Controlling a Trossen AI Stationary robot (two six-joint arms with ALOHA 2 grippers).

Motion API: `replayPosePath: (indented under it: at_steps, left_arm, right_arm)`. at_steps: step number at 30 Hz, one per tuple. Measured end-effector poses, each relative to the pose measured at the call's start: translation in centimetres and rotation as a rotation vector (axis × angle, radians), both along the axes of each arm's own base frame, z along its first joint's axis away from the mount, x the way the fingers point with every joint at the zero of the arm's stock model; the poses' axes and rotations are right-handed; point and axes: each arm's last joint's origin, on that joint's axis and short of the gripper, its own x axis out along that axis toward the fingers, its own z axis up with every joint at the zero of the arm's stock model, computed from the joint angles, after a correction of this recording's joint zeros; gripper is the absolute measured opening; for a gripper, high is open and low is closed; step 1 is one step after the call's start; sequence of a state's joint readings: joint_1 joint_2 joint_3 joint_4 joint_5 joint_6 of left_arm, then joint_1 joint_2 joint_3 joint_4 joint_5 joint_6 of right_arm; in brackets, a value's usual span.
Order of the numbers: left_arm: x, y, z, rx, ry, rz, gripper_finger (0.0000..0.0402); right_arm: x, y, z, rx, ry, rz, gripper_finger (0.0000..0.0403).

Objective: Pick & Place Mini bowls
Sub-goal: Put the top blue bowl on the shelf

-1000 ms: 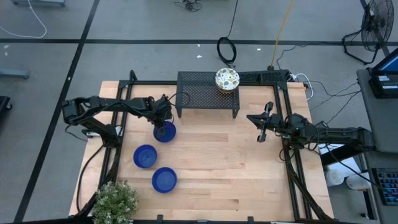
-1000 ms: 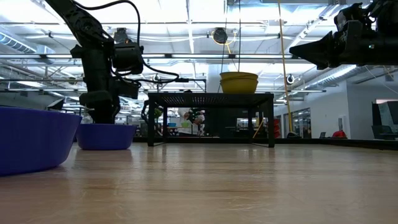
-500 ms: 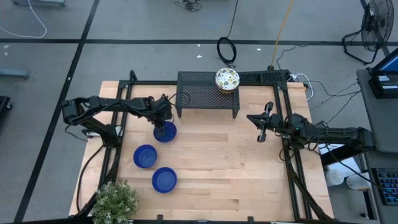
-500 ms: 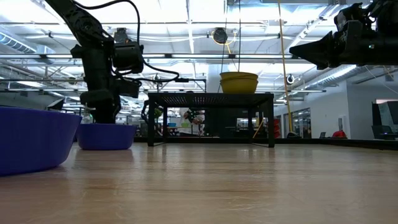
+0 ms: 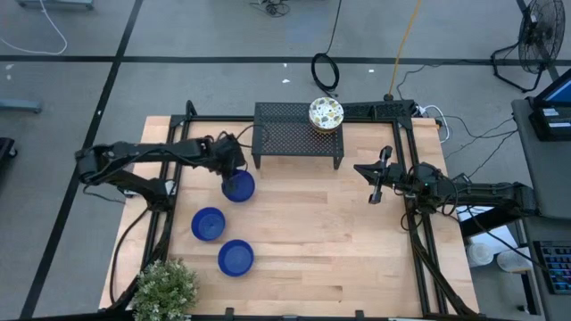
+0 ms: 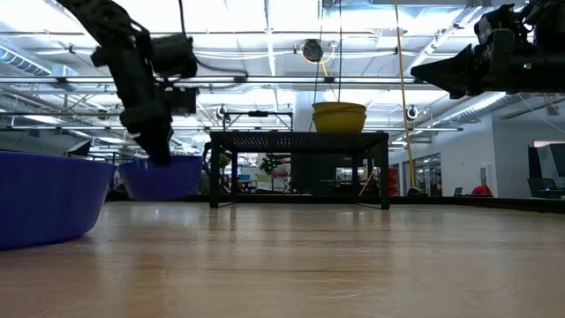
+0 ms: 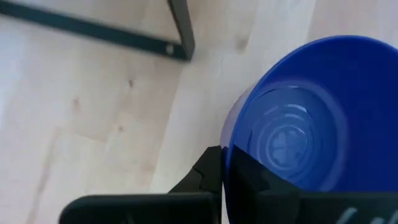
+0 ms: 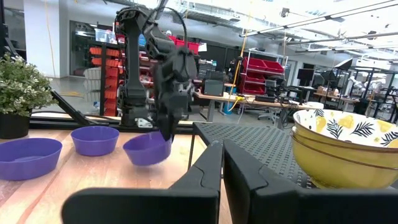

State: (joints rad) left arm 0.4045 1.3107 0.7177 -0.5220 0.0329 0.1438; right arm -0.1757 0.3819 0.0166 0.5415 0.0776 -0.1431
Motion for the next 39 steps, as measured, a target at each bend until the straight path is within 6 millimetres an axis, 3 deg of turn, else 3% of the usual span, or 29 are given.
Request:
replayPosePath:
  at_steps: [6, 12, 16, 22, 27, 32, 39]
  left_arm:
    - [-1.4, -1.2, 3.6, 0.054, -0.17, 0.034, 0.0022]
    - [-2.8, -2.0, 7.5, 0.032, -0.46, 0.178, 0.0006]
    - [-3.0, -2.2, 11.4, -0.048, -0.594, 0.221, 0.0015]
    - [-1.4, -1.3, 18.7, 0.001, -0.621, 0.248, 0.0008]
    - [0.8, 1.5, 23.3, 0.094, -0.507, 0.246, 0.0006]
    - [3.4, 5.9, 23.8, 0.074, -0.357, 0.315, 0.0011]
    - [6.6, 11.5, 19.0, -0.055, -0.195, 0.343, 0.0011]
  right_arm:
    - [0.0, 0.0, 0.0, 0.0, 0.0, 0.0, 0.0002]
    - [0.0, 0.0, 0.0, 0.0, 0.0, 0.0, 0.0002]
    - [0.0, 0.0, 0.0, 0.0, 0.0, 0.0, 0.0002]
    - [0.0, 0.0, 0.0, 0.0, 0.0, 0.0, 0.0002]
    - [0.0, 0.0, 0.0, 0.0, 0.0, 0.0, 0.0002]
    - [0.0, 0.0, 0.0, 0.0, 0.0, 0.0, 0.0002]
    - [0.0, 0.0, 0.0, 0.0, 0.0, 0.0, 0.0002]
